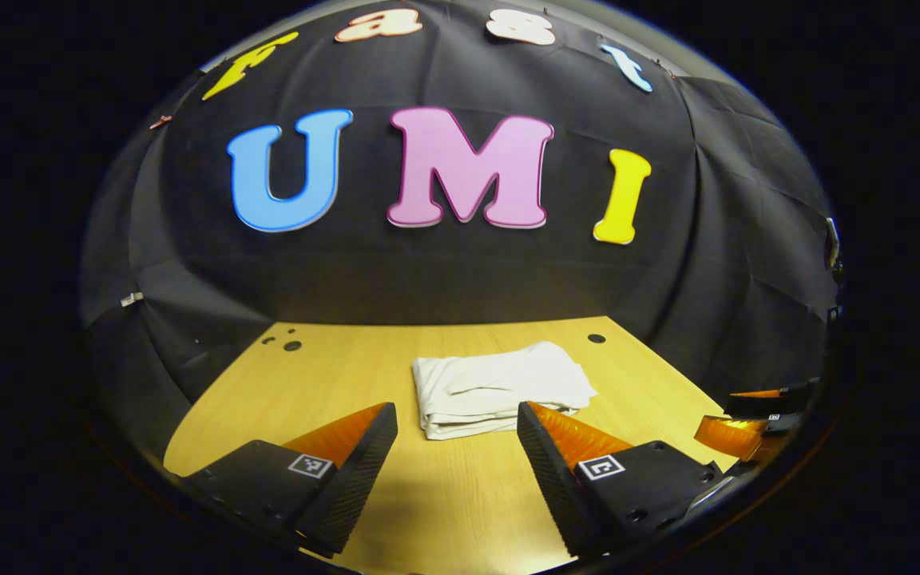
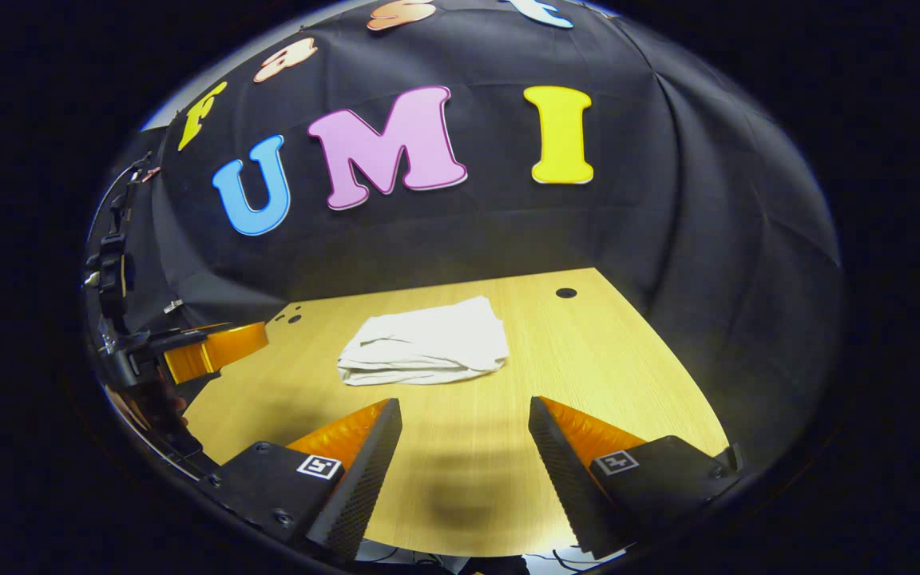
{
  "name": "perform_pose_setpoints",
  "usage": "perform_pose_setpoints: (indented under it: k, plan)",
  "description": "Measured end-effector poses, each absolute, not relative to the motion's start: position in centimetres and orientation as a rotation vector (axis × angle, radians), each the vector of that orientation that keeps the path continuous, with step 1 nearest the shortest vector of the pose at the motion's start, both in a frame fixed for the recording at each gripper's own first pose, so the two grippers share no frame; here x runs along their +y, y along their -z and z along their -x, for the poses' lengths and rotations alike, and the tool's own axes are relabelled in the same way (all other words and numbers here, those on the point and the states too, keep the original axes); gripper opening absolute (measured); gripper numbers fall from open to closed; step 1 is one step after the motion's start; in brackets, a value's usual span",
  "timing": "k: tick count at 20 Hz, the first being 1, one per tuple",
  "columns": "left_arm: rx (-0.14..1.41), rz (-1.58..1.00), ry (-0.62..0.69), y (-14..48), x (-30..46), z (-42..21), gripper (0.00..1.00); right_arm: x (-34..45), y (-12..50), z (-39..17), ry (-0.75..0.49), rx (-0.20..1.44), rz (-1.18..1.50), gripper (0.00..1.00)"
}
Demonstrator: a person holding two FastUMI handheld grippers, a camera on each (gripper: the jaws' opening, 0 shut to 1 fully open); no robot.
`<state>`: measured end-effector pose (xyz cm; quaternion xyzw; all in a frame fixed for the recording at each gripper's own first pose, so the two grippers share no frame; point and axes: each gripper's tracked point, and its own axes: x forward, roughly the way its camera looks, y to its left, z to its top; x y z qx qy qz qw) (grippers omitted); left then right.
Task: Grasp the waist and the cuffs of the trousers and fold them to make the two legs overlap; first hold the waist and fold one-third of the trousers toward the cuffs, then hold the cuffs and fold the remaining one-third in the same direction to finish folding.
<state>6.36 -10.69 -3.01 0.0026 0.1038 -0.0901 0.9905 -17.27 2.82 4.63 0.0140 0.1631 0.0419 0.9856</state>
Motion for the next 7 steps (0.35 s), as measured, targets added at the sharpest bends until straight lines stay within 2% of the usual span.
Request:
perform_pose_setpoints:
  k: [3,7]
  plan:
    - [0.139,-0.009,0.134,2.1,-7.3,-3.0,0.96,4.6,-5.7,19.8,-0.074,0.274,0.024,0.99]
    - [0.134,-0.005,0.127,3.6,-5.7,0.9,0.96,7.2,-6.3,23.1,-0.088,0.206,0.081,0.98]
